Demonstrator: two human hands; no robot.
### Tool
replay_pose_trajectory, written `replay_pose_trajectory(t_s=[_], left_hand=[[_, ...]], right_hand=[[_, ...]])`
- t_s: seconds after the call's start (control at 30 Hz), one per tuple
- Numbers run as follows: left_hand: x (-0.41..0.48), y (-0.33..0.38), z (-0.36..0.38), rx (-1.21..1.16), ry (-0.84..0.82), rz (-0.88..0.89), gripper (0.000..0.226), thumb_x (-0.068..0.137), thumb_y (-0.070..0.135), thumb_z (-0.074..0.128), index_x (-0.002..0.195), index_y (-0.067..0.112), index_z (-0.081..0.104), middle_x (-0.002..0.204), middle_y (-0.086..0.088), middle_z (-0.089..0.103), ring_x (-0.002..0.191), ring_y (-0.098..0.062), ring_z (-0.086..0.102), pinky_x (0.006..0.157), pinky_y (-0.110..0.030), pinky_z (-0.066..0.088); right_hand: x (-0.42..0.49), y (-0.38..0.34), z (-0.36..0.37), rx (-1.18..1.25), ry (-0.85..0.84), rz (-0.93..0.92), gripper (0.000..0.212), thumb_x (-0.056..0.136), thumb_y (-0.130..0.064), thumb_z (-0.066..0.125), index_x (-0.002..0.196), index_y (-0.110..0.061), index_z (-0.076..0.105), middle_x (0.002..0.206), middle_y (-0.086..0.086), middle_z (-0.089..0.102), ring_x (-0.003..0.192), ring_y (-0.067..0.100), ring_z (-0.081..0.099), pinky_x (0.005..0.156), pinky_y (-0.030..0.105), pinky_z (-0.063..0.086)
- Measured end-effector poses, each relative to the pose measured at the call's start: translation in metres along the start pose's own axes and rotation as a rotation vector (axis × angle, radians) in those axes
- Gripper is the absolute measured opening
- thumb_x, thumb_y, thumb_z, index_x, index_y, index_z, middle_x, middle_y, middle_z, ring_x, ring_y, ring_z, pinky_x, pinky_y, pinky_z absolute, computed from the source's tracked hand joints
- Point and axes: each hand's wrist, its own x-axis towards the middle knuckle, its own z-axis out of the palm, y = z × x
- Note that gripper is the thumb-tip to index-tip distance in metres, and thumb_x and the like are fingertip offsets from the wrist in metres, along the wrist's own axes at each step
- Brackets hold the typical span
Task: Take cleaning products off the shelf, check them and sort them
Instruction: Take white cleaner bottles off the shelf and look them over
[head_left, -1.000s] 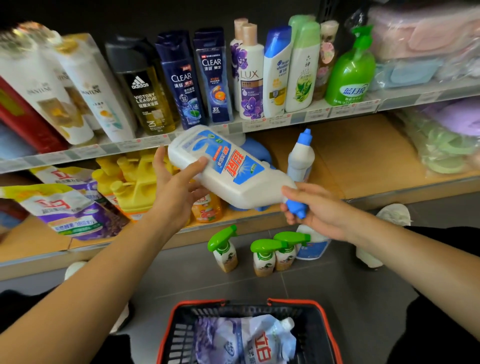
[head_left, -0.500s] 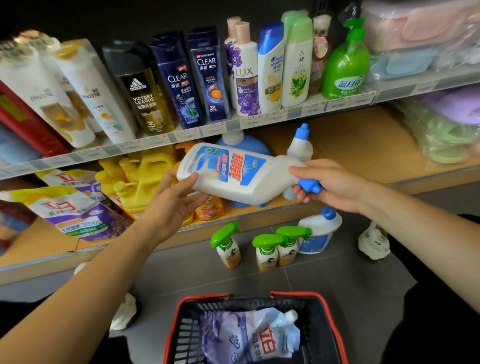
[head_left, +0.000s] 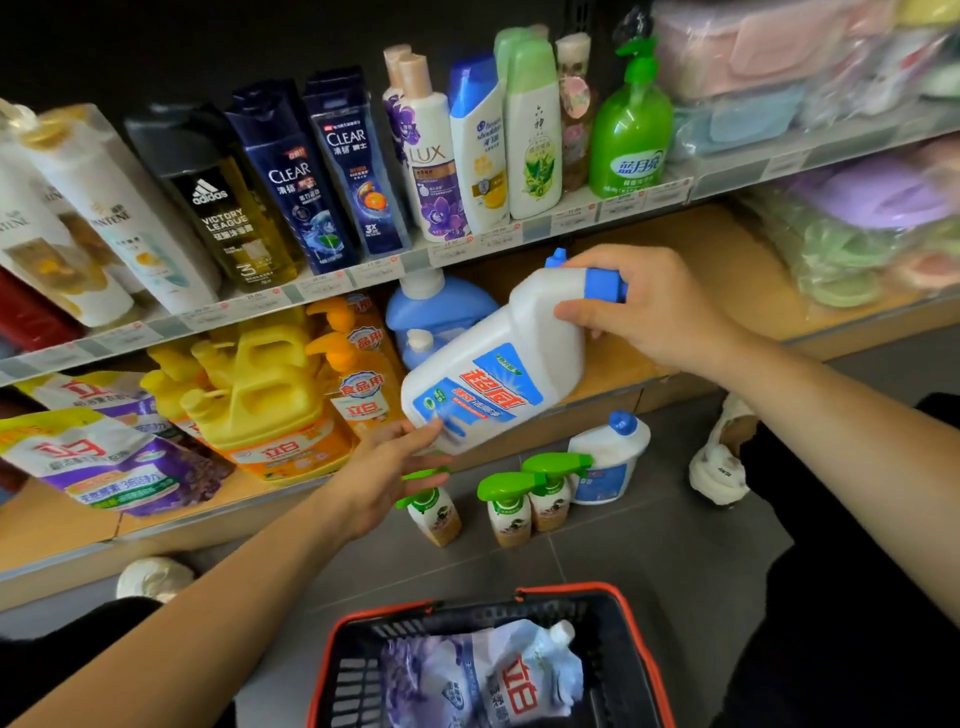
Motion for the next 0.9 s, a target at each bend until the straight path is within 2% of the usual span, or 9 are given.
replay_pose_trajectory(t_s=[0.07,0.13,0.23,0.27,0.37,0.5,0.63,0.77,0.9], left_hand=[[0.005,0.005,0.012,0.058,-0.045,-0.045,0.059,0.076,0.045,0.077,0.122,0.011,0.066,0.114,-0.007,0.077,0.107,-0.028,0.073,0.088,-0.042,0.060],[0.010,0.012,0.026,0.183,-0.086,-0.059,0.047,0.081,0.046,0.073,0.118,0.016,0.070,0.109,-0.002,0.078,0.103,-0.024,0.074,0.086,-0.039,0.060],[0.022,0.020,0.045,0.437,-0.078,0.054,0.020,0.095,0.033,0.069,0.108,0.018,0.073,0.108,-0.006,0.078,0.084,-0.010,0.073,0.071,-0.024,0.059],[0.028,0.022,0.051,0.468,-0.053,0.117,0.013,0.095,0.027,0.069,0.102,0.016,0.074,0.104,-0.009,0.077,0.078,-0.010,0.071,0.068,-0.023,0.057],[0.049,0.035,0.069,0.521,0.012,0.344,0.001,0.094,0.013,0.072,0.093,0.014,0.072,0.087,-0.008,0.070,0.074,-0.014,0.063,0.076,-0.037,0.053],[0.080,0.050,0.090,0.724,0.162,0.693,0.012,0.090,0.020,0.076,0.102,0.019,0.073,0.098,0.003,0.074,0.095,-0.014,0.068,0.090,-0.039,0.055],[0.104,0.061,0.110,1.004,0.332,0.933,0.044,0.086,0.040,0.076,0.125,0.024,0.065,0.117,0.002,0.069,0.107,-0.025,0.061,0.086,-0.044,0.050],[0.131,0.067,0.129,1.043,0.336,0.879,0.086,0.080,0.049,0.079,0.150,0.013,0.043,0.142,-0.010,0.057,0.124,-0.032,0.055,0.096,-0.045,0.048],[0.149,0.062,0.147,0.853,0.279,0.862,0.090,0.077,0.036,0.086,0.150,0.015,0.039,0.137,-0.008,0.060,0.122,-0.032,0.058,0.094,-0.044,0.049]], right_hand=[[0.005,0.000,-0.007,-0.015,0.002,-0.002,0.028,0.084,-0.029,0.078,0.107,-0.015,0.069,0.090,-0.008,0.065,0.072,0.002,0.059,0.069,0.029,0.052],[0.010,0.000,-0.017,-0.057,0.016,-0.015,0.027,0.084,-0.030,0.079,0.106,-0.017,0.069,0.093,-0.004,0.066,0.077,0.005,0.059,0.069,0.024,0.051],[0.017,0.001,-0.036,-0.151,0.015,-0.047,0.026,0.083,-0.035,0.079,0.101,-0.019,0.069,0.094,0.000,0.067,0.080,0.002,0.058,0.070,0.017,0.045],[0.018,0.003,-0.043,-0.184,0.013,-0.053,0.028,0.083,-0.036,0.079,0.101,-0.018,0.069,0.095,0.000,0.068,0.082,0.005,0.059,0.072,0.019,0.045],[0.021,0.009,-0.062,-0.233,0.025,-0.026,0.031,0.081,-0.034,0.082,0.103,-0.014,0.072,0.097,0.005,0.070,0.088,0.020,0.063,0.080,0.035,0.049],[0.030,0.025,-0.077,-0.341,0.021,0.014,0.034,0.079,-0.031,0.083,0.105,-0.012,0.072,0.100,0.008,0.071,0.092,0.027,0.064,0.084,0.044,0.051],[0.045,0.050,-0.084,-0.463,-0.045,0.051,0.035,0.079,-0.028,0.084,0.106,-0.010,0.072,0.098,0.005,0.070,0.089,0.025,0.063,0.081,0.042,0.051],[0.065,0.083,-0.085,-0.561,-0.178,0.091,0.033,0.079,-0.027,0.083,0.106,-0.012,0.073,0.095,0.000,0.069,0.090,0.024,0.064,0.082,0.038,0.051],[0.079,0.119,-0.071,-0.614,-0.257,0.061,0.036,0.077,-0.022,0.085,0.109,-0.011,0.074,0.105,0.005,0.074,0.095,0.022,0.065,0.088,0.039,0.050]])
